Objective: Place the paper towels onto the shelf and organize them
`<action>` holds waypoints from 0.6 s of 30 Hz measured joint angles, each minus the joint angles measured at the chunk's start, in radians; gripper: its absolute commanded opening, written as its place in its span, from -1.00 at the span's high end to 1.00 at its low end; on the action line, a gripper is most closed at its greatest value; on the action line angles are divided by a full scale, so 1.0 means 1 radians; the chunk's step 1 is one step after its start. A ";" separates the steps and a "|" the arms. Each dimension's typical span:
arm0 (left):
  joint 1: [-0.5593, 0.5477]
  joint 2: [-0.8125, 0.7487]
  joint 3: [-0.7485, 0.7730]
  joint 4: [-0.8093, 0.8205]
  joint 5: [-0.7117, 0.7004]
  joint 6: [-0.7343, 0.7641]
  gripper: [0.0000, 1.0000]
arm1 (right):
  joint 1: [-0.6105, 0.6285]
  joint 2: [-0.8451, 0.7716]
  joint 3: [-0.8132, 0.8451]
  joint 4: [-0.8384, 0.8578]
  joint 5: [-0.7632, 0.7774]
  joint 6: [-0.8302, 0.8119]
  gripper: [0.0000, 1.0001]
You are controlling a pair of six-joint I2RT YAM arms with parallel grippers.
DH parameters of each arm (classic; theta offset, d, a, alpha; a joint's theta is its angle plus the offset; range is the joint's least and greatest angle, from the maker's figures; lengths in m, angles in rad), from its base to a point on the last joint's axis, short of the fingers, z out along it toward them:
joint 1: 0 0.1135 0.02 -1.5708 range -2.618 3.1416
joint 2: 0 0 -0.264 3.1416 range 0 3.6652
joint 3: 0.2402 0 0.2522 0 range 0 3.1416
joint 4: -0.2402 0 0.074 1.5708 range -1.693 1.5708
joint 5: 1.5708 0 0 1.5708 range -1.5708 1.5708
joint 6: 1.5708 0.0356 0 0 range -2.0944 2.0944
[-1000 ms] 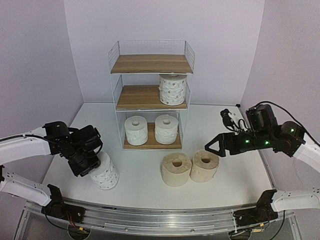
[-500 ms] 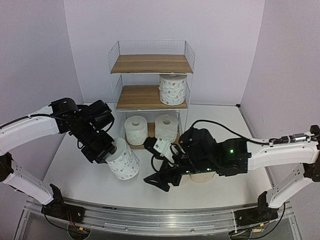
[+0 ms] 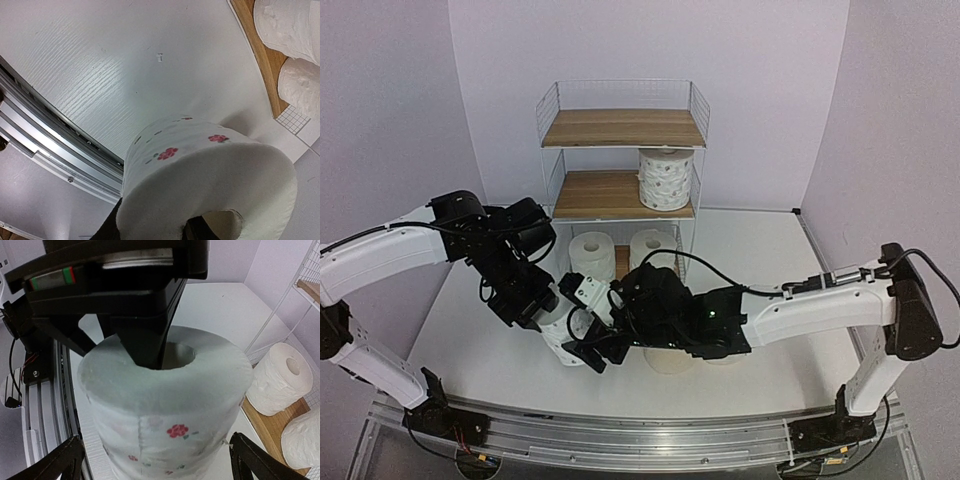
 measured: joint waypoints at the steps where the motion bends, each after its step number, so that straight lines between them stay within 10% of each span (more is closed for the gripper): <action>1: 0.000 0.000 0.000 0.000 0.003 0.000 1.00 | 0.000 0.015 0.011 0.005 0.005 0.000 -0.96; 13: 0.005 -0.004 -0.041 0.026 0.021 0.001 1.00 | 0.002 0.109 0.074 0.017 0.067 0.017 -0.94; 18: 0.007 -0.008 -0.048 0.028 0.014 0.005 1.00 | 0.003 0.123 0.084 0.024 0.067 0.020 -0.52</action>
